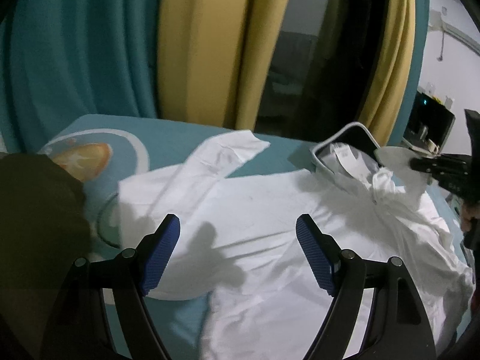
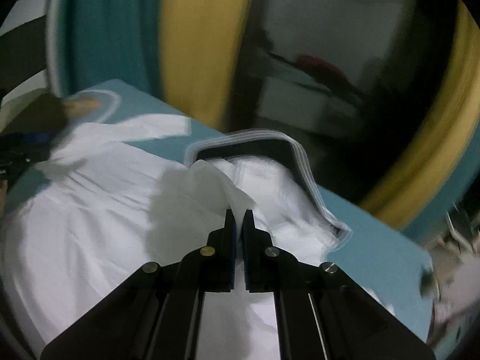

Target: Fold large clothes

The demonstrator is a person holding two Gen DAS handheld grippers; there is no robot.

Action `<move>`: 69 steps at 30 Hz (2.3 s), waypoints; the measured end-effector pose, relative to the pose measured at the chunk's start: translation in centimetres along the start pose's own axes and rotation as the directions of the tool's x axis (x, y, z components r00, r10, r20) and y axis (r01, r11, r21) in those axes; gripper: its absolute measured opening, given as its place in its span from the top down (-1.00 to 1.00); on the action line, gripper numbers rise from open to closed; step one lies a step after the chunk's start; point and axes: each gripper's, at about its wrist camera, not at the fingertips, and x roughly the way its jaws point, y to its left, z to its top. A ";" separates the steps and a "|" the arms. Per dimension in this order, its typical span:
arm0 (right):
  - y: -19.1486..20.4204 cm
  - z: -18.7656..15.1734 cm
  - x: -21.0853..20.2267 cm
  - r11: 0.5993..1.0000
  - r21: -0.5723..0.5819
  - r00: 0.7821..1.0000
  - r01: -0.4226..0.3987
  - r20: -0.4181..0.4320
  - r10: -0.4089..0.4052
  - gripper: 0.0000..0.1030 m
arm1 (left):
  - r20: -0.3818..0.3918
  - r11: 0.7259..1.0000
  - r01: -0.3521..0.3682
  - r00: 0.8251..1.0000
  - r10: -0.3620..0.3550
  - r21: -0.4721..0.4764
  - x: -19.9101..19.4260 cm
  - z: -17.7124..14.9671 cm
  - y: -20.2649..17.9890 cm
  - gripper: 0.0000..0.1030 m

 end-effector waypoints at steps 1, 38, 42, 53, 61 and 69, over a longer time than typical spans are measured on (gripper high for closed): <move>1.4 0.9 0.5 0.999 -0.026 1.000 -0.024 0.005 0.024 0.94 | 0.005 1.000 -0.004 1.000 0.004 -0.003 -0.2 0.0 0.4 -0.61; -5.9 -9.2 0.0 0.948 0.296 0.984 0.114 -0.166 -0.067 -0.12 | -0.315 0.966 0.045 0.948 0.039 0.255 20.5 6.9 1.0 -0.30; -7.5 -10.5 -0.4 0.933 0.333 0.981 0.138 -0.176 -0.082 -0.12 | -0.277 0.957 0.032 0.959 0.051 0.287 21.0 7.1 0.5 0.79; -7.5 -12.2 -4.1 0.927 0.358 0.992 0.107 -0.095 -0.078 -0.12 | -0.038 0.977 0.029 0.999 -0.021 0.211 11.9 13.5 -2.1 0.94; -7.4 -15.2 -7.5 0.921 0.380 0.997 0.082 -0.037 -0.073 -0.12 | 0.105 0.943 0.158 0.975 -0.196 0.292 3.5 16.1 -13.3 0.93; -9.1 -19.3 -11.0 0.888 0.448 0.994 0.100 -0.014 -0.105 -0.12 | 0.022 0.864 0.327 0.932 -0.362 0.383 3.5 12.0 -25.9 0.93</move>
